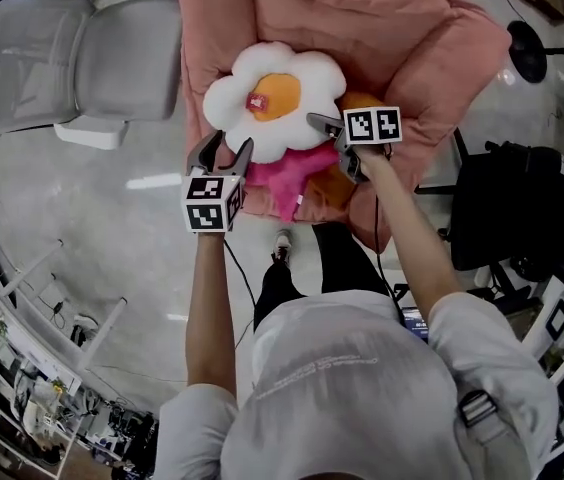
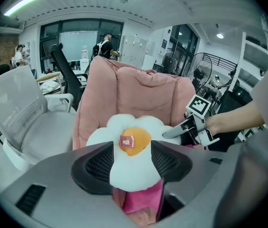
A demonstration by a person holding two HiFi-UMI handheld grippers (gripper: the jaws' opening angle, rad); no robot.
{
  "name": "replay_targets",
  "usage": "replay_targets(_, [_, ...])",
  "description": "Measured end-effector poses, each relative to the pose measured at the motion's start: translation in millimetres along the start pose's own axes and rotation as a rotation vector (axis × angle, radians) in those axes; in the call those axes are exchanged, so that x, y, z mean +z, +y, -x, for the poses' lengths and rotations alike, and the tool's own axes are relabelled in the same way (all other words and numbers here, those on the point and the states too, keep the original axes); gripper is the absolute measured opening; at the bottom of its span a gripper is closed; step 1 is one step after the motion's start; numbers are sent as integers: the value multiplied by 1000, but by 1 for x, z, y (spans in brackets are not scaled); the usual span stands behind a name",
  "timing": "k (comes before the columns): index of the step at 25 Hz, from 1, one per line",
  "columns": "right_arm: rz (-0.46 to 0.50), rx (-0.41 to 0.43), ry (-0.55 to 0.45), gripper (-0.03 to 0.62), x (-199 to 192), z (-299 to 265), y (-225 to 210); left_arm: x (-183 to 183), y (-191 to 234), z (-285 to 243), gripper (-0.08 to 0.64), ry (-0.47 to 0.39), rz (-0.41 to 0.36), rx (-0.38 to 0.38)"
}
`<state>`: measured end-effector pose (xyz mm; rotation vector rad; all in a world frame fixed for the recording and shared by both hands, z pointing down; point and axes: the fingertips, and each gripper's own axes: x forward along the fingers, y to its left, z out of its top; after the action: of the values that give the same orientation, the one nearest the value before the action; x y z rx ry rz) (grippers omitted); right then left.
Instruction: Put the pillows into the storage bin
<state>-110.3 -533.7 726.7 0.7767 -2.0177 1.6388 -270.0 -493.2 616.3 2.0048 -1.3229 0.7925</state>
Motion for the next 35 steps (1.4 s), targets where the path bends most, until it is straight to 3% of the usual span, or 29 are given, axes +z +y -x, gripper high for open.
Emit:
replay_targets(4, [49, -6, -73, 225, 5, 19, 19, 4, 2, 15, 262, -25, -22, -3])
replay_targets(10, [84, -16, -259, 216, 22, 80, 64, 13, -1, 58, 259, -94, -51, -1])
replay_targets(14, [159, -65, -354, 196, 18, 127, 87, 16, -11, 83, 259, -143, -79, -17])
replay_targets(18, [183, -42, -493, 195, 2, 181, 116, 21, -34, 111, 259, -215, -137, -55])
replay_targets(23, [212, -21, -635, 195, -47, 244, 163, 10, -60, 159, 255, -263, -200, -90])
replay_targets(27, [176, -31, -758, 195, -100, 298, 177, -4, -92, 197, 244, -297, -259, -114])
replay_targets(35, [93, -71, -933, 195, -228, 375, 190, -33, -163, 247, 235, -337, -366, -268])
